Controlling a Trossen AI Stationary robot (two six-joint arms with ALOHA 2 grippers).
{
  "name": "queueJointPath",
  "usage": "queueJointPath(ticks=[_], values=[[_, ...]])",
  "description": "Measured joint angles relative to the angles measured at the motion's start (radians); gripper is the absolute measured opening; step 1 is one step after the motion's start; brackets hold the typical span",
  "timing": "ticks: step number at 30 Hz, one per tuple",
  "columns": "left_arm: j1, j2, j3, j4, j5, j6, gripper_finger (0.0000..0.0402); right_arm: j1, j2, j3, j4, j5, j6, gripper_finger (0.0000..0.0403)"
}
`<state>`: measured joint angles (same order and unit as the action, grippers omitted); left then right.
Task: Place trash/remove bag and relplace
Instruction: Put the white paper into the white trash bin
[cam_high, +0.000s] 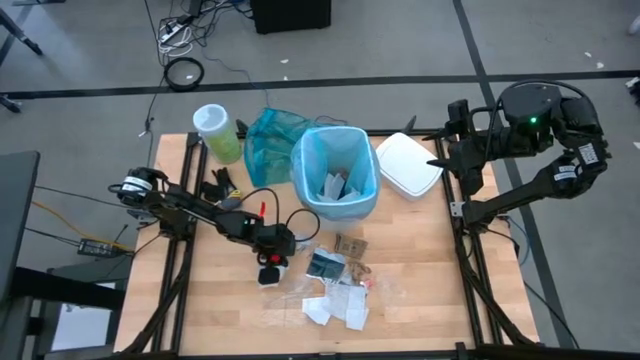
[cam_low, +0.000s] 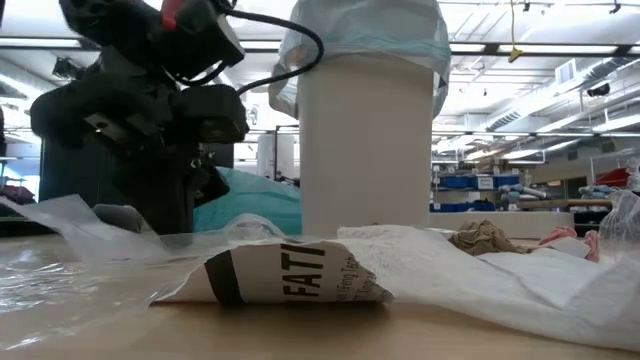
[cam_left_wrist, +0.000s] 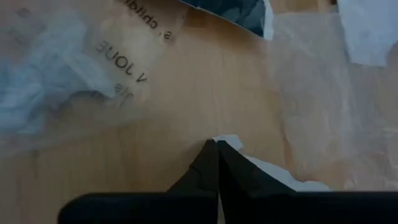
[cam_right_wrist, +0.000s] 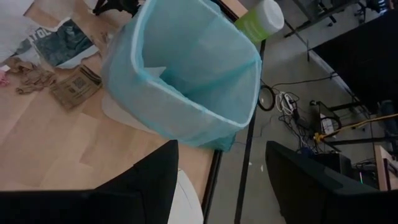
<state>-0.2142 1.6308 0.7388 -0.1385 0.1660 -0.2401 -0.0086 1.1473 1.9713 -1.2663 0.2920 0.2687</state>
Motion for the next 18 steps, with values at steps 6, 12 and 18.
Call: queueJointPath(ticks=[6, 12, 18], values=[[-0.002, 0.001, 0.109, -0.202, -0.007, 0.005, 0.0002, 0.000, 0.000, 0.000, -0.001, 0.000, -0.016, 0.0227], [-0.004, 0.001, 0.210, -0.349, -0.007, 0.063, 0.0001, 0.000, 0.000, 0.000, -0.003, 0.000, -0.028, 0.0227], [-0.004, -0.011, 0.268, -0.424, 0.011, 0.083, 0.0001, 0.000, 0.000, 0.000, -0.004, 0.000, -0.036, 0.0227]])
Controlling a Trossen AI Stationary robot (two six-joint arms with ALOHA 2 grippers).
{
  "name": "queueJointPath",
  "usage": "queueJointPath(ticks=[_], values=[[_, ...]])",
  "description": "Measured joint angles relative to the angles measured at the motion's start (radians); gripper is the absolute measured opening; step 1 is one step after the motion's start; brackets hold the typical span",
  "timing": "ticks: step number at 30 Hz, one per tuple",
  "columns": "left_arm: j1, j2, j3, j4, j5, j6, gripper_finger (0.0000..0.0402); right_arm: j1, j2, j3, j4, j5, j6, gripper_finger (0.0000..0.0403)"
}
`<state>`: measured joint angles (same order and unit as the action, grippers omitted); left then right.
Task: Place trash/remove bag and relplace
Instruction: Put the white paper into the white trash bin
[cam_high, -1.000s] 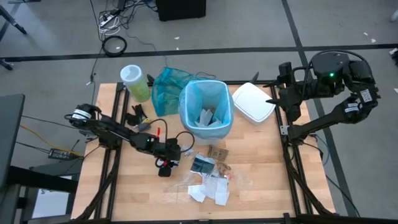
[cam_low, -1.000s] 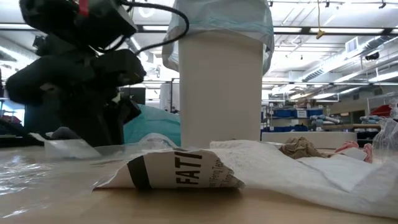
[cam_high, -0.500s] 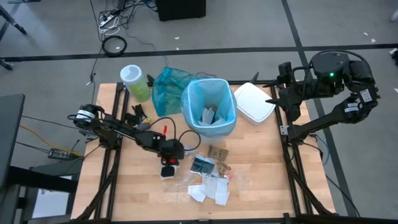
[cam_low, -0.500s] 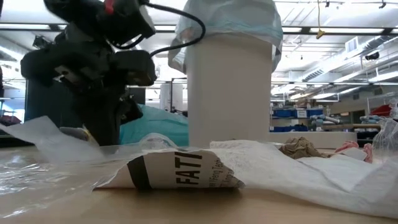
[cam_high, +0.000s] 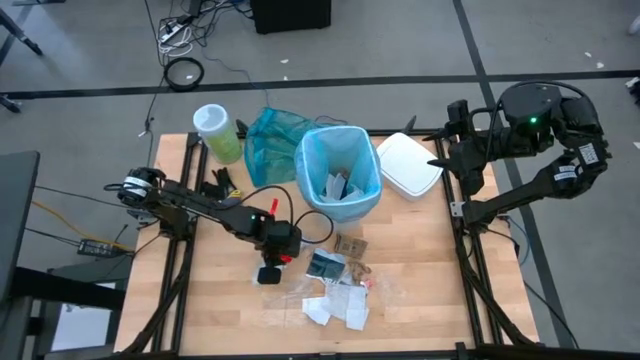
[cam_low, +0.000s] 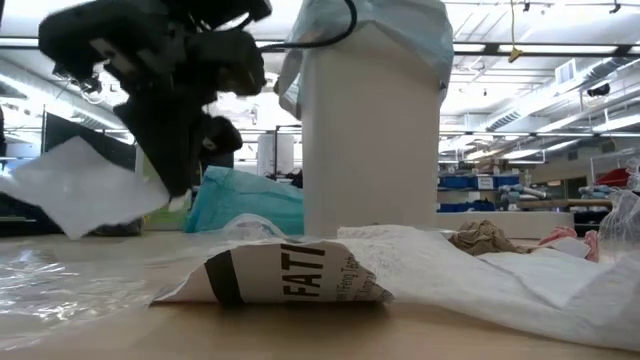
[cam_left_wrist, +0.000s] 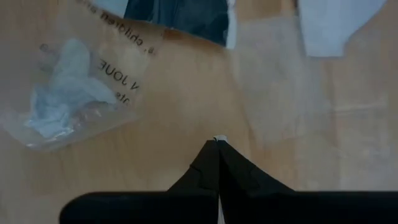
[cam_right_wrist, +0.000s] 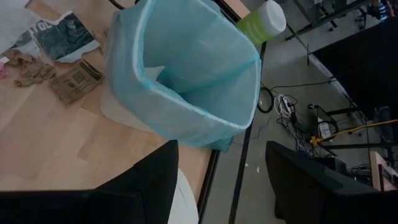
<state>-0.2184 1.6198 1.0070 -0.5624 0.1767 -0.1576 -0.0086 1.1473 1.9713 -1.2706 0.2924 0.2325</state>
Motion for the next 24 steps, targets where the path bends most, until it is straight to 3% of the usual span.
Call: queueJointPath(ticks=[9, 18, 21, 24], values=[[0.000, -0.150, 0.003, -0.041, -0.007, -0.037, 0.0000, 0.000, 0.000, 0.000, -0.011, -0.005, -0.011, 0.0227], [-0.074, -0.306, 0.003, -0.091, 0.017, -0.131, 0.0000, 0.000, 0.000, 0.000, -0.010, -0.008, -0.043, 0.0227], [-0.079, -0.337, 0.008, -0.047, -0.045, -0.214, 0.0000, 0.000, 0.000, 0.000, -0.008, -0.008, -0.047, 0.0227], [-0.055, -0.371, 0.059, 0.054, -0.176, -0.209, 0.0000, 0.000, 0.000, 0.000, -0.006, -0.007, -0.052, 0.0227]])
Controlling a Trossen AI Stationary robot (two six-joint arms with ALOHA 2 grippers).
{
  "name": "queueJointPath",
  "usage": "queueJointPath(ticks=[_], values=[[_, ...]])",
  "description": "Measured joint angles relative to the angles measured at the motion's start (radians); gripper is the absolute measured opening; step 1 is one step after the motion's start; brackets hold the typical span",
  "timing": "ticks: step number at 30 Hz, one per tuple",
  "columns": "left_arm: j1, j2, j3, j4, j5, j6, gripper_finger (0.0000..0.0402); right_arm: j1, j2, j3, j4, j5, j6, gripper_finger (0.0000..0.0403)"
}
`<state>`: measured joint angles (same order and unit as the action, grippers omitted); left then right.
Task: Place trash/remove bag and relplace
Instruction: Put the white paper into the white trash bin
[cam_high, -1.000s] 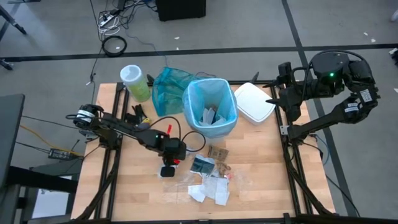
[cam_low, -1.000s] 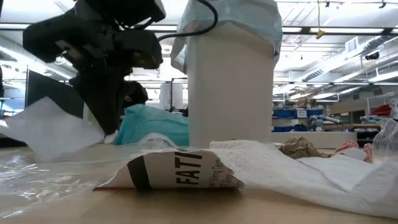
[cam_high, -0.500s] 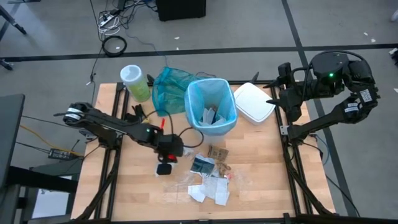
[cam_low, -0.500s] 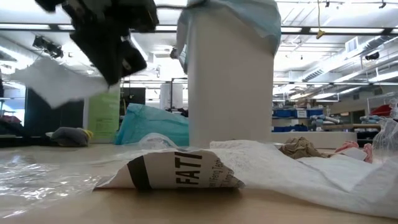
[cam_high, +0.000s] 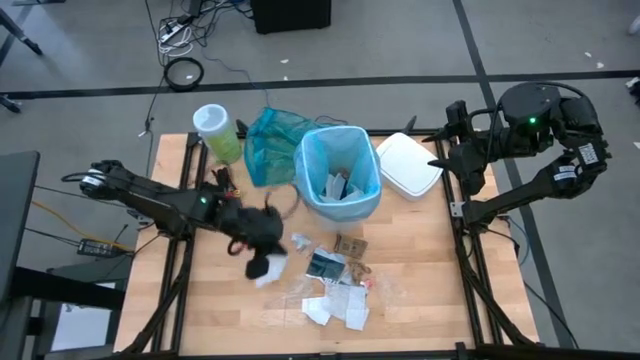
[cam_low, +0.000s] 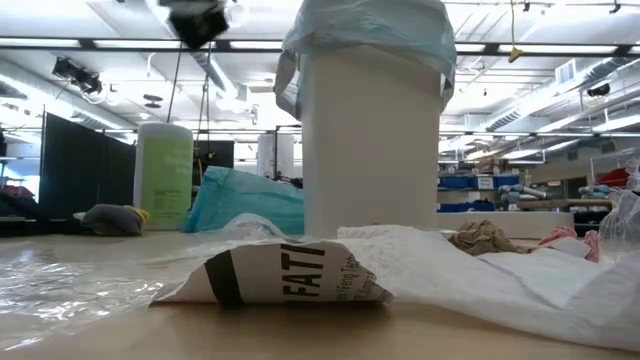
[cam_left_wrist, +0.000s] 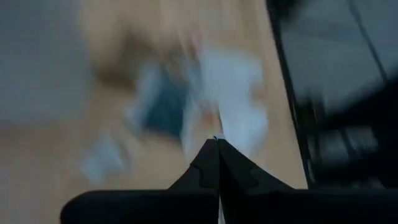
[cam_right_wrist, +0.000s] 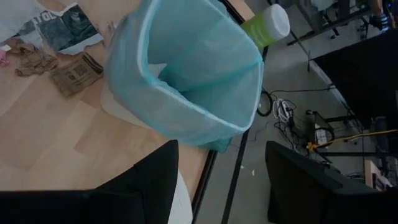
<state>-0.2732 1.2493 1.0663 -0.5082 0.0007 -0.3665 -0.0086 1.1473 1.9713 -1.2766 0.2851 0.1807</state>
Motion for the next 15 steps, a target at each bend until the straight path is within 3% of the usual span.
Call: queueJointPath(ticks=[4, 7, 15], values=[[0.074, -0.020, 0.099, 0.010, -0.177, 0.056, 0.0000, 0.000, 0.000, 0.000, 0.004, 0.000, -0.001, 0.0227], [0.131, -0.023, 0.196, 0.040, -0.249, 0.100, 0.0000, 0.000, 0.000, 0.000, 0.004, 0.000, 0.000, 0.0227], [0.236, 0.000, 0.422, 0.111, -0.293, 0.293, 0.0000, 0.000, 0.000, 0.000, 0.005, 0.000, 0.000, 0.0227]])
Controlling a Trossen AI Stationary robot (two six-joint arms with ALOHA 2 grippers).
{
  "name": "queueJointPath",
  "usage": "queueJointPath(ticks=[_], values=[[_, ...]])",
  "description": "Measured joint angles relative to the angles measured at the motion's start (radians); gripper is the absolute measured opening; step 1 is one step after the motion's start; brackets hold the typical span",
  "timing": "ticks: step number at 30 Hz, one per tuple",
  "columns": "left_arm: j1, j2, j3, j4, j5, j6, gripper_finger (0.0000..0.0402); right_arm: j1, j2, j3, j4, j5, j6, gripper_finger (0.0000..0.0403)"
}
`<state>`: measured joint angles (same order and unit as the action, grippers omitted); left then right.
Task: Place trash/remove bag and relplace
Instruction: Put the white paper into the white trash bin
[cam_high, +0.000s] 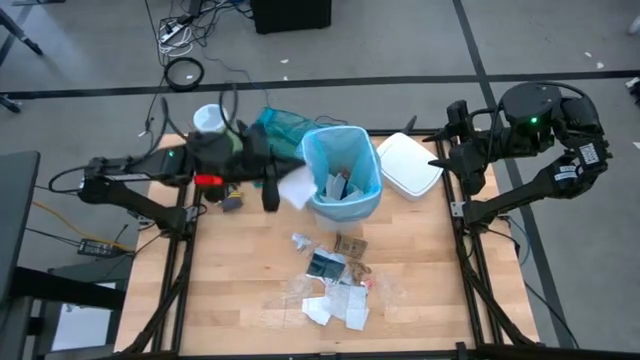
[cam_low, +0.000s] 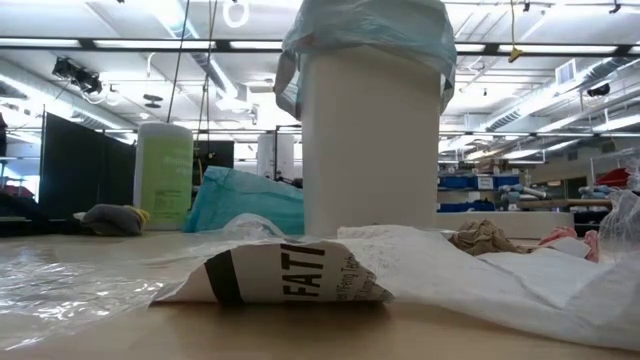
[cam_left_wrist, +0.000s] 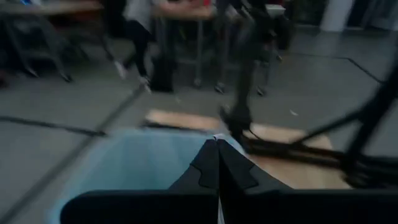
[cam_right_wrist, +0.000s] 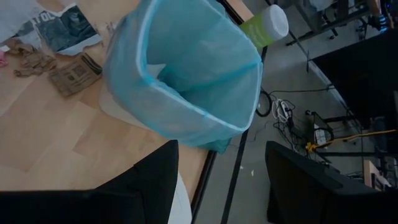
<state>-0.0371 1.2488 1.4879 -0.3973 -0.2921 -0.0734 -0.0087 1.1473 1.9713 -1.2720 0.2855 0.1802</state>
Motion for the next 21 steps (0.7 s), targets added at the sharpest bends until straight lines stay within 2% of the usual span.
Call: queueJointPath(ticks=[6, 11, 14, 21], values=[[0.088, 0.084, 0.008, 0.087, 0.005, 0.077, 0.0000, 0.000, 0.001, 0.000, 0.000, 0.000, -0.001, 0.0227], [0.143, 0.184, 0.008, 0.158, 0.104, 0.091, 0.0008, 0.000, 0.010, 0.000, 0.002, 0.001, -0.026, 0.0227], [0.157, 0.222, 0.007, 0.164, 0.116, 0.103, 0.0025, 0.000, 0.019, 0.000, 0.003, 0.023, -0.025, 0.0227], [0.176, 0.230, 0.007, 0.162, 0.217, 0.122, 0.0083, 0.000, 0.034, 0.000, 0.003, 0.039, -0.026, 0.0232]])
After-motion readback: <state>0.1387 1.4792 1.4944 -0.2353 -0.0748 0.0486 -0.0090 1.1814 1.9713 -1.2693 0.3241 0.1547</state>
